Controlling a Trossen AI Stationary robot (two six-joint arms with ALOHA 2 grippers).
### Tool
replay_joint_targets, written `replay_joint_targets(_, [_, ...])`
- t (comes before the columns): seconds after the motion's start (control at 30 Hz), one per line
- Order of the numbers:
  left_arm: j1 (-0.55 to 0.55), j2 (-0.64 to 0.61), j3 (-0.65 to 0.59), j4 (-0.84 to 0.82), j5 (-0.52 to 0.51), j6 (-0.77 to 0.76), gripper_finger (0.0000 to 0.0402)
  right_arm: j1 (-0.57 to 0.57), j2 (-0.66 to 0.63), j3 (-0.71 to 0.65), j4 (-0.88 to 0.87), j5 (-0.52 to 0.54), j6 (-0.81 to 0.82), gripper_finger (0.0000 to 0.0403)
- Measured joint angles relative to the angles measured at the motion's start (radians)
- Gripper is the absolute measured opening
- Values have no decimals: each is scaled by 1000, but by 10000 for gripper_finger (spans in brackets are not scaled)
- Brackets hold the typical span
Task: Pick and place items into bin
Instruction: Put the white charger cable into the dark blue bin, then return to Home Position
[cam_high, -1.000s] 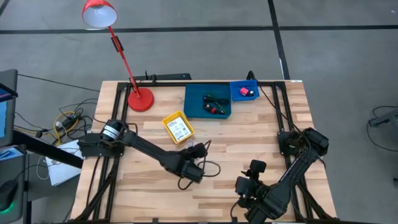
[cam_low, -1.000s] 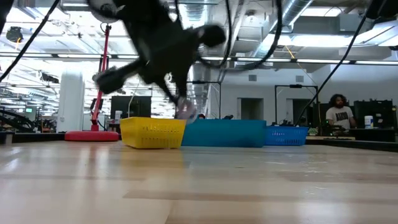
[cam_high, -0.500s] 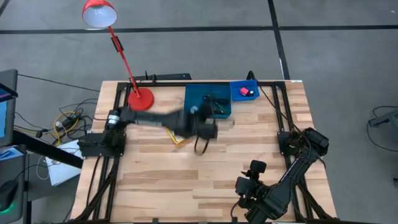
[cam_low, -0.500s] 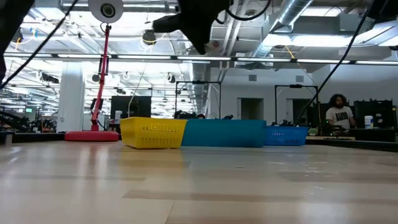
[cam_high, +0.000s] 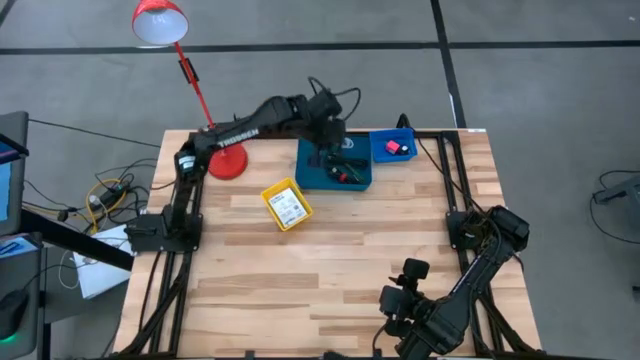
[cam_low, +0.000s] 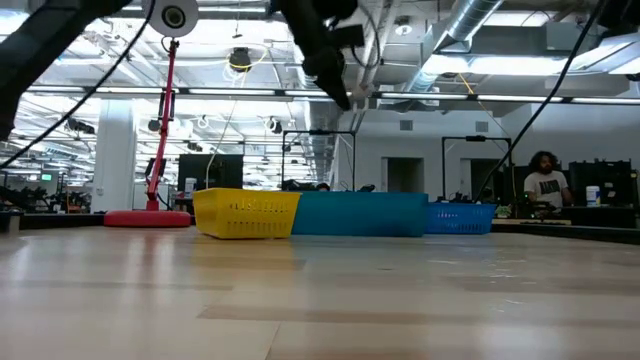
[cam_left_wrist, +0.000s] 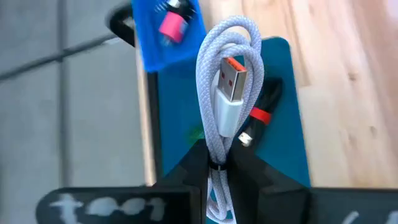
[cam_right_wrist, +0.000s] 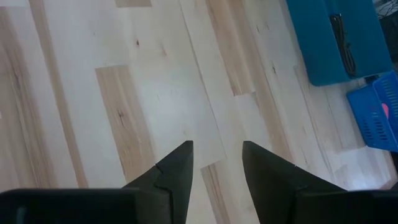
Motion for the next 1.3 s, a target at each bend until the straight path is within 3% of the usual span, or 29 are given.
replay_joint_targets(0.1, [43, 30, 0, 27, 72, -11, 22, -1, 0, 0, -3, 0, 0, 133])
replay_joint_targets(0.27, [76, 85, 0, 18, 78, -8, 24, -1, 0, 0, -7, 2, -4, 134])
replay_joint_targets(0.43, [84, 111, 0, 59, 139, -44, 71, -1, 0, -6, -4, 3, 0, 133])
replay_joint_targets(0.83, [81, 123, 0, 90, 114, -127, 145, 0, 0, -14, -5, 1, 0, 134])
replay_joint_targets(1.03, [70, 124, 24, -5, 133, -294, 148, -1, 0, -14, 34, -18, -26, 133])
replay_joint_targets(1.17, [32, 112, 24, -180, 158, -323, 148, -1, 0, -14, 85, -50, -57, 134])
replay_joint_targets(1.3, [-38, 107, 21, -216, 178, -382, 148, -27, -7, -14, 145, -2, -121, 133])
